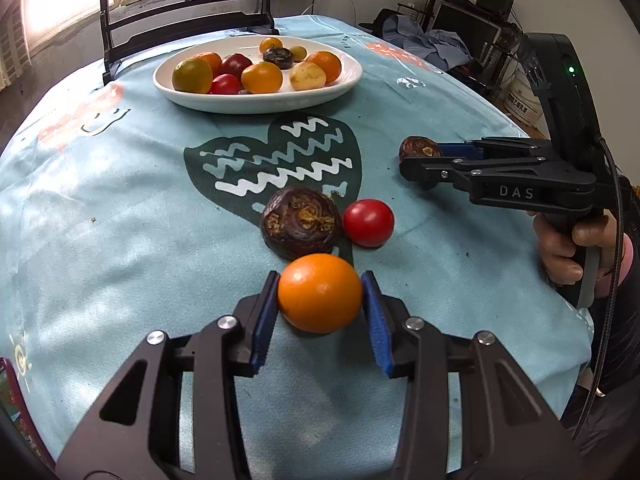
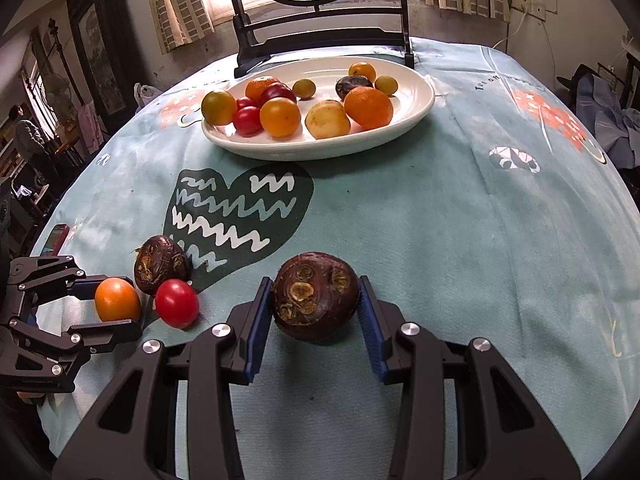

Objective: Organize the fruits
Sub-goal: 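Grasp the large brown fruit with the right tool while the left tool grasps a tangerine, then carry both fruits over the plate and open both tools to release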

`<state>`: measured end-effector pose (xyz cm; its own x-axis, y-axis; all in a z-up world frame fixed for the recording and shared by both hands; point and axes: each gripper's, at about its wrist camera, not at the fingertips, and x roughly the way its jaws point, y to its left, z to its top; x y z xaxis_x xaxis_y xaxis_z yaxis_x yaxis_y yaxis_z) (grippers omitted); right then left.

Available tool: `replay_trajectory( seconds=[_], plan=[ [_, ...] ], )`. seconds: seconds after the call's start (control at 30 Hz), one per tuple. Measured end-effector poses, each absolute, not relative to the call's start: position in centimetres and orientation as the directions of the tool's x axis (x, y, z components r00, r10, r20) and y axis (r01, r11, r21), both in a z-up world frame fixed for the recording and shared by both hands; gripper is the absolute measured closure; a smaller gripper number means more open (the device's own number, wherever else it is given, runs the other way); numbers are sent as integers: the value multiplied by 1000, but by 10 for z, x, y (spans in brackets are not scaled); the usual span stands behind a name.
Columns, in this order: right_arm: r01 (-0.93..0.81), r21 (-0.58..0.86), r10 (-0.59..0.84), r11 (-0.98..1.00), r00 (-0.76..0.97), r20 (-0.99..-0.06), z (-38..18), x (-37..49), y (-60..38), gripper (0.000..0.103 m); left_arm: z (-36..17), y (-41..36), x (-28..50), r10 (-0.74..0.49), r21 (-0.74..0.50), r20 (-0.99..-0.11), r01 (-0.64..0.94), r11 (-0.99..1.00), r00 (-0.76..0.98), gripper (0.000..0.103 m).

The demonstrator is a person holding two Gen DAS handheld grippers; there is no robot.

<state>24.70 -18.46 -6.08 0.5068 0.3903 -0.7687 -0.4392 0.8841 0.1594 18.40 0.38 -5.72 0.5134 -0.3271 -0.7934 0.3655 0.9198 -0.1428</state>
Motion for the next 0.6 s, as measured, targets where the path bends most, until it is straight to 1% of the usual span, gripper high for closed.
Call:
replay_trajectory(
  seconds=[0.23,0.4,0.5,0.6],
  plan=[
    [-449,181,417,875,509,-753,-57,245,-184,61,-55,3,183,-323,-135,-789,366,921,522,61],
    [-460,212,456,862,521,-722,-51,243,-186,61,-44,5,179,-370,-167,-748,384,908,550,61],
    [-458,260,501,850,552,-667,-41,242,-191,61,-31,8,183,-425,-222,-715,396,891,555,61],
    [-408,231,460,883,659,-595,-25,248,-191,61,-15,6,202,-400,-201,-706,376,905,585,61]
  ],
)
